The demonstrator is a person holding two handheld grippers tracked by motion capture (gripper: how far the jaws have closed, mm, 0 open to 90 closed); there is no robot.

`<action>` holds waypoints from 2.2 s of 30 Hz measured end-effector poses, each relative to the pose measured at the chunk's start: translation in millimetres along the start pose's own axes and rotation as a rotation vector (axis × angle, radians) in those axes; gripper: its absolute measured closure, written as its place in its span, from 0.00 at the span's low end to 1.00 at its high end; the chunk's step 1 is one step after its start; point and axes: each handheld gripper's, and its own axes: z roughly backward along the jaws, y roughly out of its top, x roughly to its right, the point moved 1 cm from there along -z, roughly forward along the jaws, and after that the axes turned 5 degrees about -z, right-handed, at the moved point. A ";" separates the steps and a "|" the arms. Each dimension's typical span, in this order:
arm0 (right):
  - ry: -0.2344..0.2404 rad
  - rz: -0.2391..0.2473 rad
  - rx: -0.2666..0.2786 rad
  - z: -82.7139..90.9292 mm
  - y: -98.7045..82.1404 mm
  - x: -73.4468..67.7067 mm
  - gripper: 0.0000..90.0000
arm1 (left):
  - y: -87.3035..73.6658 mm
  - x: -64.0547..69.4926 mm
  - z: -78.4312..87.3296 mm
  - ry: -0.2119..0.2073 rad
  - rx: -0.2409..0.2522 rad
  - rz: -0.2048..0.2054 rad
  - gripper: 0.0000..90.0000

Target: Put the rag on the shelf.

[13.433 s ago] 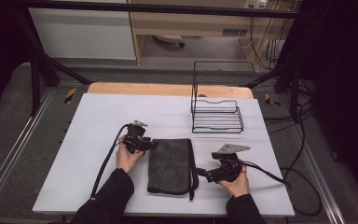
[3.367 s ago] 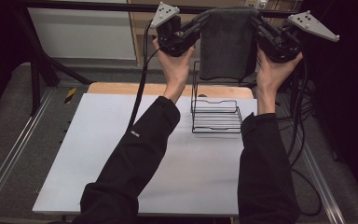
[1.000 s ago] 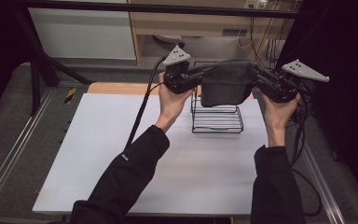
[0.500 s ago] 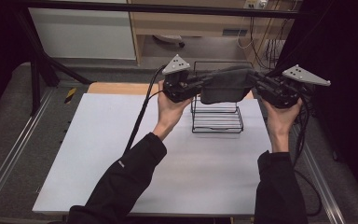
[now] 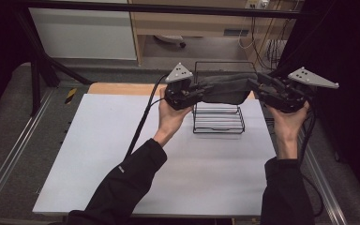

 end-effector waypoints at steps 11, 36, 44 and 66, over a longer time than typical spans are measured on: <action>-0.027 0.005 -0.116 -12.7 8.7 -9.7 0.94 | -7.0 3.2 -1.4 -0.026 -0.034 0.000 0.83; -0.050 -0.045 -0.219 -26.1 -57.1 8.9 0.95 | -24.1 -2.6 -28.6 0.038 -0.233 0.014 0.99; -0.038 -0.036 -0.183 -25.5 -63.4 8.8 0.82 | -25.7 -4.7 -24.4 0.035 -0.227 0.005 0.99; 0.061 0.003 -0.216 -10.2 -49.0 -39.8 0.07 | -60.4 -29.6 74.2 0.120 -0.319 -0.010 0.27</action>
